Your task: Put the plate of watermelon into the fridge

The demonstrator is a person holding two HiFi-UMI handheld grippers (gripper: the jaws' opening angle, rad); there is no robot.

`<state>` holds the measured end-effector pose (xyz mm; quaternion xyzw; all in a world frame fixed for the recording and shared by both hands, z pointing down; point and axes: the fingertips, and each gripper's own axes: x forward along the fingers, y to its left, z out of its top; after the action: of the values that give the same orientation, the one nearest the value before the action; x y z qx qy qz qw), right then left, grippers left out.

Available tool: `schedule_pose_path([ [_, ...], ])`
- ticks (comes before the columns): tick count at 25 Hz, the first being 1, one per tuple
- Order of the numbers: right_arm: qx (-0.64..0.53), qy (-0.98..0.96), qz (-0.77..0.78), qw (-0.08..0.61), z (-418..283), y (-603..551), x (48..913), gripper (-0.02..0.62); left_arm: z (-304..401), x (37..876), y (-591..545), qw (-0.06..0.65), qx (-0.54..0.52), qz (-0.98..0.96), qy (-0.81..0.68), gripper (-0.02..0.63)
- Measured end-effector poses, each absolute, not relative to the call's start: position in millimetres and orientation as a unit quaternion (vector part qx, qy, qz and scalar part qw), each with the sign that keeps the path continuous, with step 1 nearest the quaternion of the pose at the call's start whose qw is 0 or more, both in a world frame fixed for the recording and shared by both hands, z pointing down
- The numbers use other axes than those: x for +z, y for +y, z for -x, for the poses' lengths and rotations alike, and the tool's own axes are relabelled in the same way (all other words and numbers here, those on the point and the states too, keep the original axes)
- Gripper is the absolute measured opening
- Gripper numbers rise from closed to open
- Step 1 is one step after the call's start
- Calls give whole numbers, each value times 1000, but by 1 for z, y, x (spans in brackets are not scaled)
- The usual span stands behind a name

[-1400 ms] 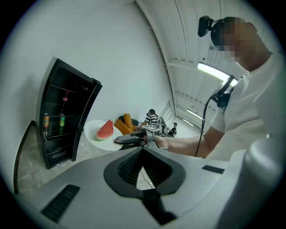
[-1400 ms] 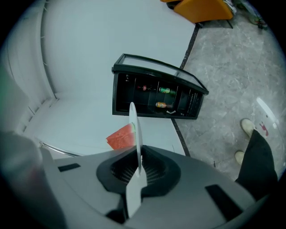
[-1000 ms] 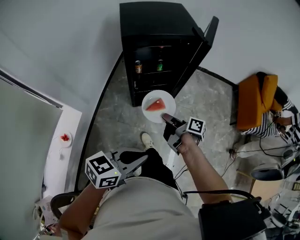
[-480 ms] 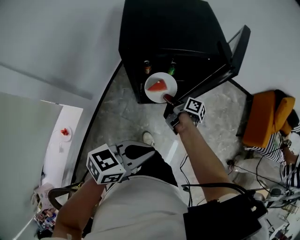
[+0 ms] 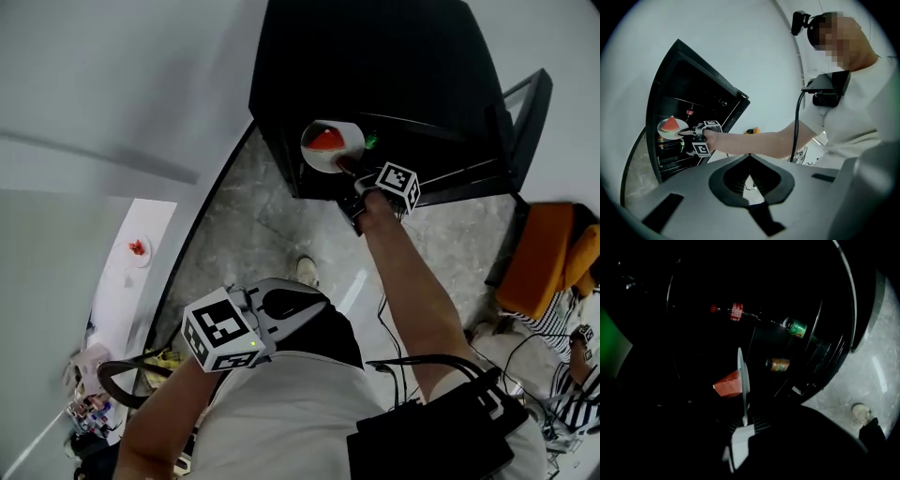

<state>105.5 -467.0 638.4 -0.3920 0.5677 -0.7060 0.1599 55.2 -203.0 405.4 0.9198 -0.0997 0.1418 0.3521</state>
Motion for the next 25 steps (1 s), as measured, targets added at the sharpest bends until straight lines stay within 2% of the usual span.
schedule_pose_path([
  [14, -706, 572, 386, 157, -96, -530, 669, 35, -64, 424, -234, 359, 141, -917, -98, 11],
  [25, -682, 592, 419, 96, -100, -543, 678, 41, -67, 427, -237, 371, 136, -914, -91, 11],
])
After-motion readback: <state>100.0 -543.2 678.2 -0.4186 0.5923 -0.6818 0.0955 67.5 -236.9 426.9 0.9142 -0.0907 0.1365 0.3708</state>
